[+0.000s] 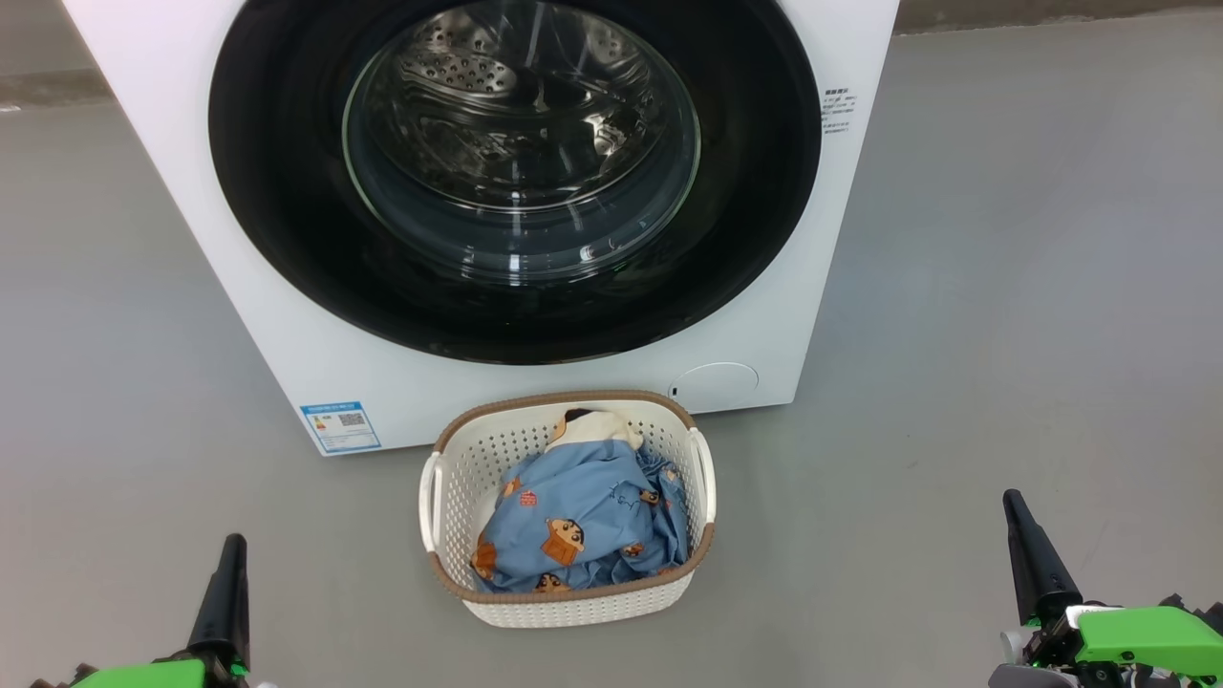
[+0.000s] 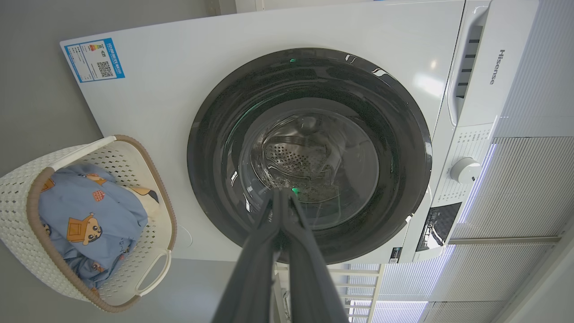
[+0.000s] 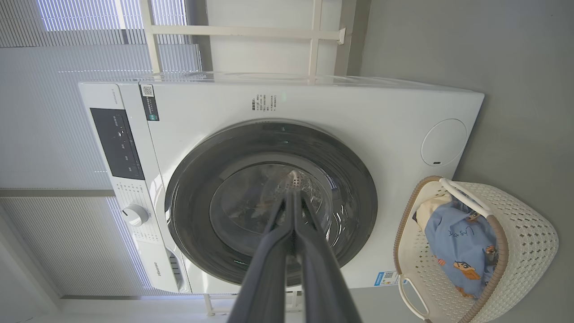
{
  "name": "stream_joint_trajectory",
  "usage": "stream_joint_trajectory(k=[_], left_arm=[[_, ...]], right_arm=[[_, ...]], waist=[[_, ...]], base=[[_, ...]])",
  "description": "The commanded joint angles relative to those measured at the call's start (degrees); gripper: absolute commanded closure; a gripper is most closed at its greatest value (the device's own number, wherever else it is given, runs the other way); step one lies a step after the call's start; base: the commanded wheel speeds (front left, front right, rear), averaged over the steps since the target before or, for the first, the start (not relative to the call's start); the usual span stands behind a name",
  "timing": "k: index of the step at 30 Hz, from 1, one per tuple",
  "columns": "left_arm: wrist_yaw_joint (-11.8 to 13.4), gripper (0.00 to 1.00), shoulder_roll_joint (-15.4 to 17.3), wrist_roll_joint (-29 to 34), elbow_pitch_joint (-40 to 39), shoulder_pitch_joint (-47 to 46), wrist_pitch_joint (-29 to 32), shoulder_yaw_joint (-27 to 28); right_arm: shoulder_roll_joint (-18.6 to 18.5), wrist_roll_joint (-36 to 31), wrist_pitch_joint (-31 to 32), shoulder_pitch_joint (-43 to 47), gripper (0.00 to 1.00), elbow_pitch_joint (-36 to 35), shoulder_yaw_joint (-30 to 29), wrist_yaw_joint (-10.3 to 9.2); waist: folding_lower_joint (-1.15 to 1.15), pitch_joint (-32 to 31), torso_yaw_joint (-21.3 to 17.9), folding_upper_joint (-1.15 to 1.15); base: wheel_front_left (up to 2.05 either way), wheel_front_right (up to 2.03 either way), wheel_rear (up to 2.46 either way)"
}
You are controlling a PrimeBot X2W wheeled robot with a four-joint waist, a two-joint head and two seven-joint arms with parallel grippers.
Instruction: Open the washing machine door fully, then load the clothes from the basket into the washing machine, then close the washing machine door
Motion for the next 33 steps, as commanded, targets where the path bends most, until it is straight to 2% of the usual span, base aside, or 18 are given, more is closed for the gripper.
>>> stream_joint_trajectory(k=[1,33], left_arm=[[-0.6,1.00,0.9,0.2,-0.9,-2.3,0.2,1.8],[-0.6,1.00,0.9,0.2,-0.9,-2.3,0.2,1.8]], right_arm=[[-0.3,0.3,0.4,-2.3,1.00,-1.4,1.6,-0.08],[-0.3,0.3,0.4,-2.3,1.00,-1.4,1.6,-0.08]], waist=[[0.00,0.0,0.0,0.00],[0.00,0.0,0.0,0.00]], base=[[0.00,0.00,0.00],[0.00,0.00,0.00]])
